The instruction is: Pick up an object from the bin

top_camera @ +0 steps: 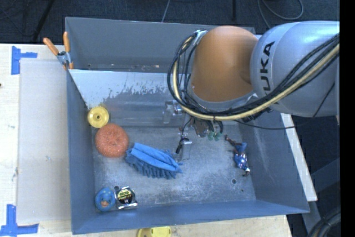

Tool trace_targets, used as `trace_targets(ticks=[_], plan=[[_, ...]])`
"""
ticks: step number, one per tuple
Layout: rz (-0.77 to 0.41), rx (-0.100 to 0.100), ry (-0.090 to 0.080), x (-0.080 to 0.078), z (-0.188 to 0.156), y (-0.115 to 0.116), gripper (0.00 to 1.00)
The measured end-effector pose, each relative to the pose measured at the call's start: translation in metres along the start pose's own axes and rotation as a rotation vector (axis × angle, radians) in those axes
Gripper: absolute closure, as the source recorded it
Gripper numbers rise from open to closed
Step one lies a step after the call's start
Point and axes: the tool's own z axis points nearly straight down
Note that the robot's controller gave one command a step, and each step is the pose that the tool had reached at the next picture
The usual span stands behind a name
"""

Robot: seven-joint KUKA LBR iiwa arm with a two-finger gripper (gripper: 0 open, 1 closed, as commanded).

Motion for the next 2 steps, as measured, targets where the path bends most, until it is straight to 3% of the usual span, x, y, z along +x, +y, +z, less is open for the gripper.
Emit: trace_targets(ticks=[1,2], plan=[[-0.054,0.0,0.006,0.033,0.043,0.009,0.0],[-0.181,-0.001,0.002,0.038,0.105,0.036,0.0]])
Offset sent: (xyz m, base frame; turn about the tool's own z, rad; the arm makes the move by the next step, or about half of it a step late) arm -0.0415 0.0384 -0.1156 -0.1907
